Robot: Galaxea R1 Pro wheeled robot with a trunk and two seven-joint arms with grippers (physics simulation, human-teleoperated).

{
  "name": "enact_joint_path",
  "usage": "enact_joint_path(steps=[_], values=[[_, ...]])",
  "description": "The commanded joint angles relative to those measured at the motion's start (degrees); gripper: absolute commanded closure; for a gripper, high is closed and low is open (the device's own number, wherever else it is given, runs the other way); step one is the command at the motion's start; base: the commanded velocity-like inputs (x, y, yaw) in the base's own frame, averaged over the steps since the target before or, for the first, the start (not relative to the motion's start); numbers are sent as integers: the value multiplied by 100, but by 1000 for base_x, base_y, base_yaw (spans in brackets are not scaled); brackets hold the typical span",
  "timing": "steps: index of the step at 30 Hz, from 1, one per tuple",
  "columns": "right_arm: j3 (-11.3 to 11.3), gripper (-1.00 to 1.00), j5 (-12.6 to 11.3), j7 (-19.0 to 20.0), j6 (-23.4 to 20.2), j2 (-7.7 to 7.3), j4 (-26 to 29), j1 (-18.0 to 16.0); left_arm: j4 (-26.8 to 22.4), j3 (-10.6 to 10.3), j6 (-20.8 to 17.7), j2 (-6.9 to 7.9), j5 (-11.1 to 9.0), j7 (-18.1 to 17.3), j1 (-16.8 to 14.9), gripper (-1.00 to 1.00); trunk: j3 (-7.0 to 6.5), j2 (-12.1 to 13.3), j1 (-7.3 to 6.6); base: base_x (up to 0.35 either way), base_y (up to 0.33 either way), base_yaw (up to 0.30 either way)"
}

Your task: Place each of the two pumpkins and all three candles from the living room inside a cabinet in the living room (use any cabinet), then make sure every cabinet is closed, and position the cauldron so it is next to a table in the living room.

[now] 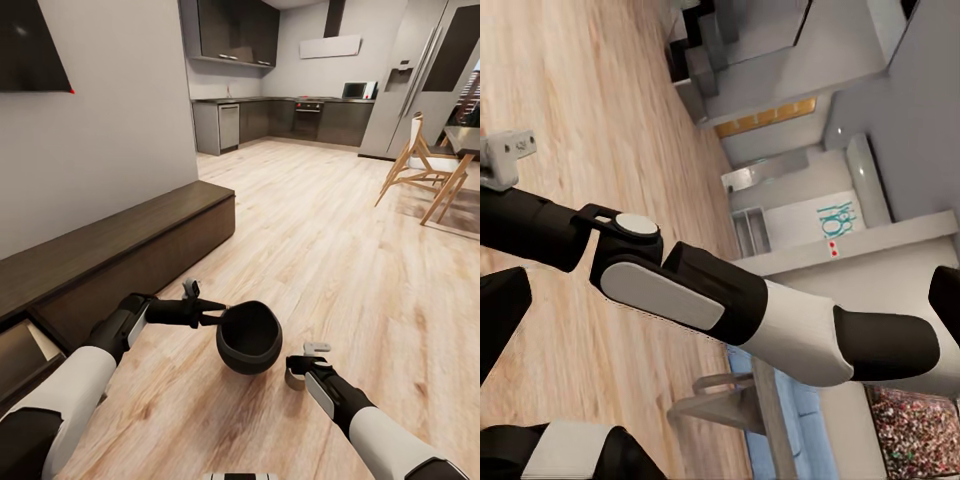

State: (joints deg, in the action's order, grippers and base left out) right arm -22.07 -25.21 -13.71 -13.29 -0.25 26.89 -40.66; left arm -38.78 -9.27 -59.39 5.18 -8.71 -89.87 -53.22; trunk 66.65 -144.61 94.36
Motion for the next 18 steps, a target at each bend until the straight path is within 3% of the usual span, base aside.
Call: enact_joint_path(steps=[1, 7, 18], values=[[-34, -100, -29, -44, -30, -3, 10, -3, -2, -31, -61, 96, -36, -13, -4, -100, 5, -2, -1, 11, 0, 0], [-28, -100, -21, -44, -47, -20, -3, -3, -6, -30, -61, 240, -42, -13, -4, -100, 5, -2, -1, 5, 0, 0], [-20, -100, -26, -60, -51, -36, -86, -3, 0, -22, -61, 294, -48, -13, -4, -100, 5, -2, -1, 50, 69, 0]])
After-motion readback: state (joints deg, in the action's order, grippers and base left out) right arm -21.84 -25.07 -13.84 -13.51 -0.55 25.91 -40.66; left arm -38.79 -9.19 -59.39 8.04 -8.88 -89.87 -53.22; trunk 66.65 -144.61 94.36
